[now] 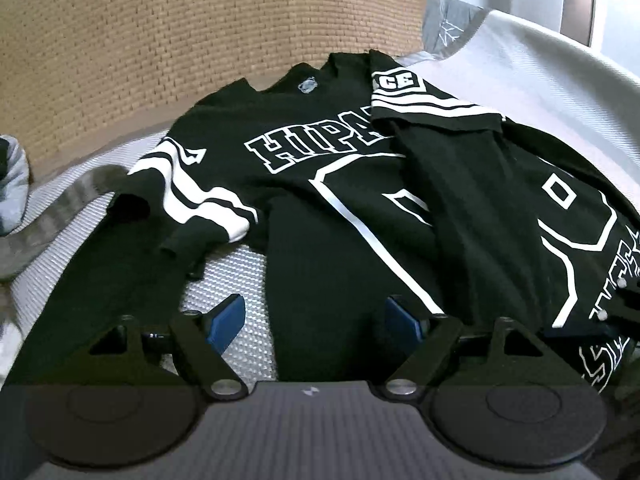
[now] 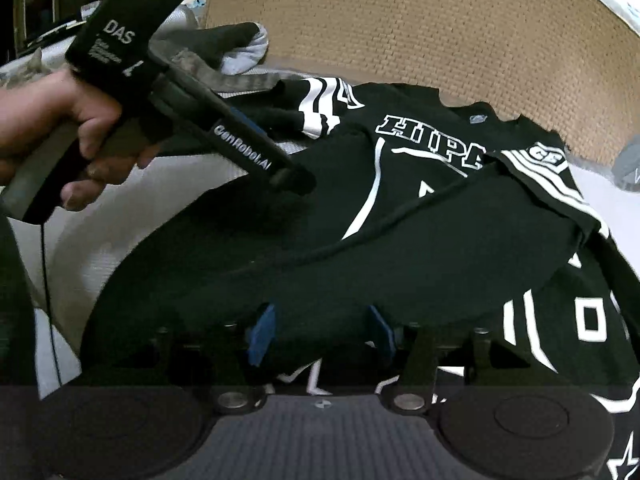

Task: Fold clothes
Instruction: 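Release the sleeve and smooth it flat with the right tool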

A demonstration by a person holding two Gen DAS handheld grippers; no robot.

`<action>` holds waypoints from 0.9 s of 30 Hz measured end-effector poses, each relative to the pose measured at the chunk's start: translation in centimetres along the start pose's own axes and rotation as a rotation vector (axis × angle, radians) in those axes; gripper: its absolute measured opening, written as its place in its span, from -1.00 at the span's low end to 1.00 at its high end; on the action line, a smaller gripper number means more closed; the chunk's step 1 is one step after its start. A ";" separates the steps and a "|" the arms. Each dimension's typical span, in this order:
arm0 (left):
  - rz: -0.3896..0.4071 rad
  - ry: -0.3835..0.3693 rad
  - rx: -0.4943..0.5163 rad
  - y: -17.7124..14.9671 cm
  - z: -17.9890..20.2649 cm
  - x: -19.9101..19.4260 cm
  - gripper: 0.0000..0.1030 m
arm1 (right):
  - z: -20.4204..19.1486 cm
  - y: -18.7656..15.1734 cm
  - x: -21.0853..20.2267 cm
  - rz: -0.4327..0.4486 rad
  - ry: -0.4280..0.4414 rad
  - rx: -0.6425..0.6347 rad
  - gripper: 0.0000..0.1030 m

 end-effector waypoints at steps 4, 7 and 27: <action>0.012 0.007 0.008 0.2 0.0 -0.3 0.55 | -1.5 -0.4 -0.6 -0.001 0.105 0.024 0.13; 0.013 0.020 0.017 0.2 -0.1 -0.5 0.54 | -1.9 -0.8 -0.6 0.001 0.080 -0.002 0.13; -0.006 0.122 0.132 0.0 0.0 -1.2 0.55 | 7.2 -3.7 -4.8 0.203 -0.065 0.368 0.10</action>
Point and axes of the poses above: each gripper's, at about its wrist camera, not at the fingertips, and x roughly the way its jaws point, z to its right, y to its top, the point moved 9 cm from there along x, roughly the way its jaws point, and after that the axes turned 1 degree about -y, right-handed, at the moved point
